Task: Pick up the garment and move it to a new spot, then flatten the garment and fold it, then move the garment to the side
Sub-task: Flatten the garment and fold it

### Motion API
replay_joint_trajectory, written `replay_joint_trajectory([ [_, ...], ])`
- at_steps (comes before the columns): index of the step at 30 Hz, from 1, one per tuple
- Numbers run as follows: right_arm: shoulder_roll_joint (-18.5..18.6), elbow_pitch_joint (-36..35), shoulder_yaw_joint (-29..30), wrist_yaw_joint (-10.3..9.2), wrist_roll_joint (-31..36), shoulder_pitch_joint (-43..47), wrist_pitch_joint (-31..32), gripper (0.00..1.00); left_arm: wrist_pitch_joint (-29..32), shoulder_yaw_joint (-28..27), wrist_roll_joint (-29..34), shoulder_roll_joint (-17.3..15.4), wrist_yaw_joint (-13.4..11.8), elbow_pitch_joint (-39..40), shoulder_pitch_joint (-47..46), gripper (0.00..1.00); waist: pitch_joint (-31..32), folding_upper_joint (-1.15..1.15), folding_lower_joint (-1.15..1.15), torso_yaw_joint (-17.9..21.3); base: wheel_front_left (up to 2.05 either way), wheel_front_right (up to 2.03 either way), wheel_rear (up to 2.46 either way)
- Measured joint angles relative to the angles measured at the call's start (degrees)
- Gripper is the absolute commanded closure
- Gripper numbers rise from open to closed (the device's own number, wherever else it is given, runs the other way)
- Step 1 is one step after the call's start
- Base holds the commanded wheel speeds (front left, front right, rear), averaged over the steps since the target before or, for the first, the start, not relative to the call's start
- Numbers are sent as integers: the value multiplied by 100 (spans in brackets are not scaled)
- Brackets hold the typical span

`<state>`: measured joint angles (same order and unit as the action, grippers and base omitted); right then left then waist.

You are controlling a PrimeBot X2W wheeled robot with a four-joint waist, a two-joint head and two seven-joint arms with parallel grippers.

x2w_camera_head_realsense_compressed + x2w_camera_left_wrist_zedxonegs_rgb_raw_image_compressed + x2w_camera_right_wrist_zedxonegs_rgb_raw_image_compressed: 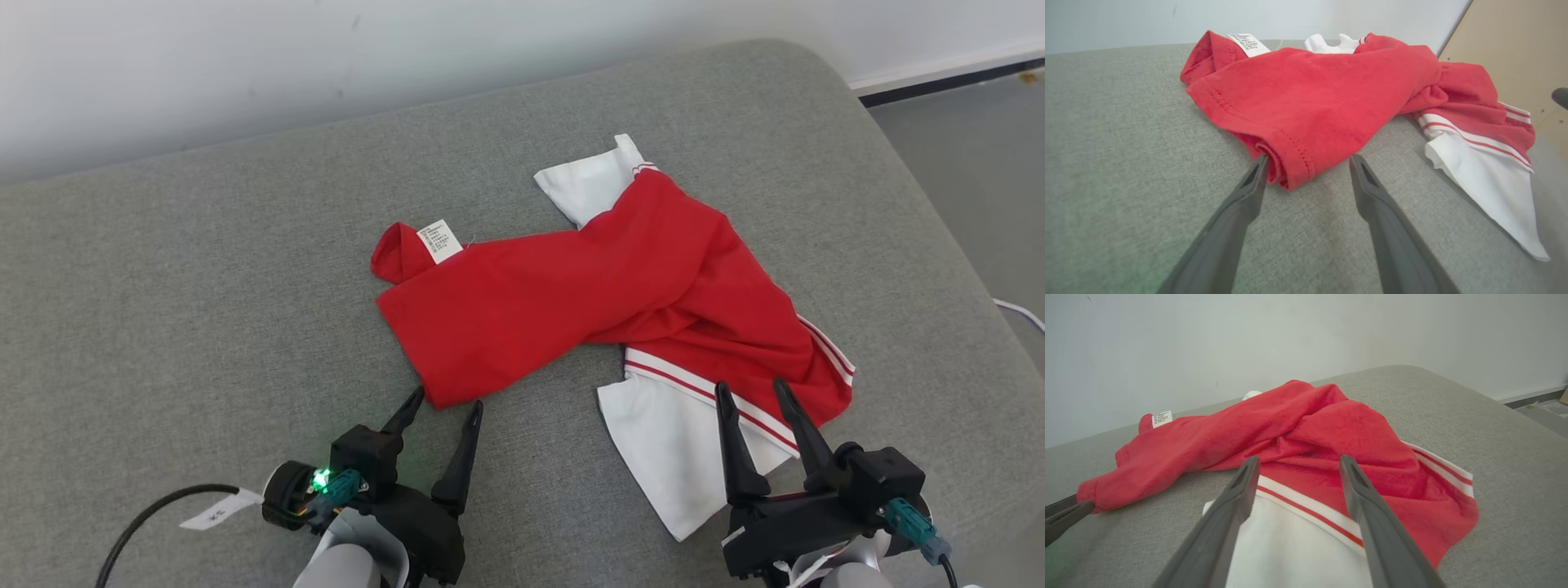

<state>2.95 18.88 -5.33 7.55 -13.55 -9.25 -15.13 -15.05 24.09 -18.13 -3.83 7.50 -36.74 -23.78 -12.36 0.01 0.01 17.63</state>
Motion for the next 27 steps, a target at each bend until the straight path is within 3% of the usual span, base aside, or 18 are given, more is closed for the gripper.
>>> replay_joint_trajectory([
  [4,-1,35,-34,0,2,-5,0,0,0,151,-134,0,0,-151,-136,0,18,0,0,30,0,0,0],
  [5,-1,40,-46,0,9,-6,1,0,1,181,-169,0,0,-189,-161,8,20,0,0,26,0,0,0],
  [6,0,47,-55,0,31,-7,1,0,0,201,-225,3,0,-238,-206,58,20,0,0,20,0,0,0],
  [8,-1,54,-73,0,38,-10,1,0,1,268,-296,-3,0,-265,-270,100,22,0,0,4,0,0,0],
  [15,-5,64,-51,0,60,-12,1,0,0,316,-338,-100,0,69,-346,100,34,0,0,-159,0,0,0],
  [27,-5,125,86,0,88,275,0,0,1,-14,275,-581,2,2254,865,100,328,0,-1,-840,0,0,0],
])
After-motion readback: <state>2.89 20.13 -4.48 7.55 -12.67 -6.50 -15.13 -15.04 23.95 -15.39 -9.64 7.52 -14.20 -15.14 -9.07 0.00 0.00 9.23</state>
